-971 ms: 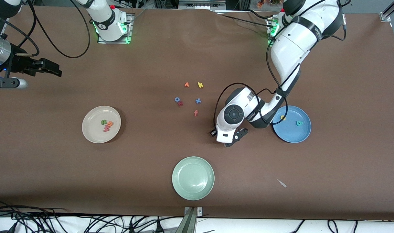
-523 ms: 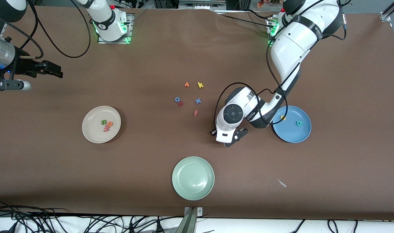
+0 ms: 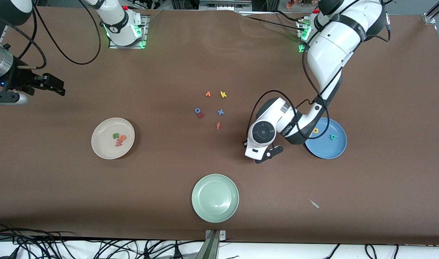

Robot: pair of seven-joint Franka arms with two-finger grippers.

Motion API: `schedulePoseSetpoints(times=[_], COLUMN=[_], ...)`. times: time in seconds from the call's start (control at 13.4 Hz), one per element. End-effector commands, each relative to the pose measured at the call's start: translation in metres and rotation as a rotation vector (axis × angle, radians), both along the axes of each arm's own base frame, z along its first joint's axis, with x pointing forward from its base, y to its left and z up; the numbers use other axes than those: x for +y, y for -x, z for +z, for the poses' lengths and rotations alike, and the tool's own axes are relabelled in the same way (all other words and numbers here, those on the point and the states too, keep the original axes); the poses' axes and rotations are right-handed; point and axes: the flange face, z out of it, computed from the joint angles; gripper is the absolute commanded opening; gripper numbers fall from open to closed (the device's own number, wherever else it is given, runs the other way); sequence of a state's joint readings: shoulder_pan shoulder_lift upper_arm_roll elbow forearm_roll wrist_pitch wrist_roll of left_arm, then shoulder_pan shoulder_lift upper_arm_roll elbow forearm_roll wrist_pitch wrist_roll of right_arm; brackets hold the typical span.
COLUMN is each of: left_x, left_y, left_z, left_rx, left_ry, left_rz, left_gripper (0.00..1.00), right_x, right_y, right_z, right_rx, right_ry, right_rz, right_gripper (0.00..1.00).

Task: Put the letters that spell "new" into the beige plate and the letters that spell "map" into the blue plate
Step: 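Carry the blue 3 to the blue plate with the left gripper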

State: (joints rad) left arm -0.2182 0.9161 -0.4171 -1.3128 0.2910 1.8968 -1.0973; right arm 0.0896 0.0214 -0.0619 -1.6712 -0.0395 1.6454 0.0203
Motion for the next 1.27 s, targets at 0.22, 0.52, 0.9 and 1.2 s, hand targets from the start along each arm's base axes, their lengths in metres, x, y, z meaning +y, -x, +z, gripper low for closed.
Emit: schedulePoseSetpoints(times=[0.22,0.52,0.9,1.2], left_x=[0.085,0.133,0.190,0.246], left_y=[-0.017,-0.033,-0.048,-0.061], left_z=[0.056,0.069,0.070,0.065], left_rx=[0.145,0.179,0.215,0.218], left_ry=[-0.011,0.068,0.189,0.285], left_rz=[-0.303,-0.487,-0.740,-0.936], left_gripper=[0.00,0.00,0.00,0.00], right_x=[-0.004,0.000,0.000,-0.002], right_y=[-0.002,-0.001,-0.004,-0.004], right_z=[0.006,0.010,0.011,0.011], right_rx=[-0.008,-0.017,-0.028,-0.031], right_ry=[0.007,-0.001,-0.050,-0.044], right_rz=[-0.005,-0.005,-0.017,-0.018], right_gripper=[1.00,1.00,1.00,1.00])
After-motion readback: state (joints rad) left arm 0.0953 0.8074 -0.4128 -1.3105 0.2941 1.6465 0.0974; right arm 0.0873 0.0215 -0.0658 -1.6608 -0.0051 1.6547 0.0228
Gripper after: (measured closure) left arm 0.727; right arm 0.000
